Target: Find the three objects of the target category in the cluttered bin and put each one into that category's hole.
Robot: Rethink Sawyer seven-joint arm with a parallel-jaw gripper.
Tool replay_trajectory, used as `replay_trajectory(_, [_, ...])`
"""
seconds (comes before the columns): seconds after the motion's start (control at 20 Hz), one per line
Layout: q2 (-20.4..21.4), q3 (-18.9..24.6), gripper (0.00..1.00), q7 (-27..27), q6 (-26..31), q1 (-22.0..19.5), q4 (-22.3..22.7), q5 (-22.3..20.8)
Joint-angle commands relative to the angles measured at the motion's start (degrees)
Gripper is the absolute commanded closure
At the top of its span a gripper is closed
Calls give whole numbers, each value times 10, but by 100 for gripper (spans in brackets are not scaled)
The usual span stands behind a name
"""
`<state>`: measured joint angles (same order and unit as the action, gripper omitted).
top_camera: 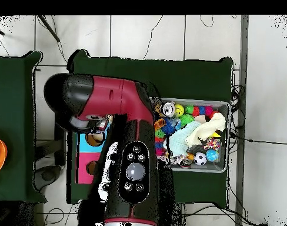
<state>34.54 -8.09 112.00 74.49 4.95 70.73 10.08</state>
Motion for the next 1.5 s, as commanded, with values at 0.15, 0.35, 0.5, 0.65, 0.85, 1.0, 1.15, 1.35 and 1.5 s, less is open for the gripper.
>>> replay_trajectory(0.15, [-41, 12, 0, 177, -21, 4, -28, 18])
replay_trajectory(0.35, [-43, 11, 0, 185, -69, 10, -10, 18])
replay_trajectory(0.5, [-38, 12, 0, 185, -102, 14, 15, 21])
replay_trajectory(0.65, [-35, 10, 0, 185, -124, 20, 35, 21])
replay_trajectory(0.85, [-30, 10, 0, 184, -150, 26, 60, 24])
replay_trajectory(1.0, [-27, 10, 0, 188, -176, 32, 86, 31])
replay_trajectory(1.15, [-22, 12, 0, 186, -183, 35, 110, 43])
replay_trajectory(1.35, [-18, 12, 0, 176, -191, 39, 137, 52])
replay_trajectory(1.5, [-12, 12, 0, 165, -201, 41, 159, 57])
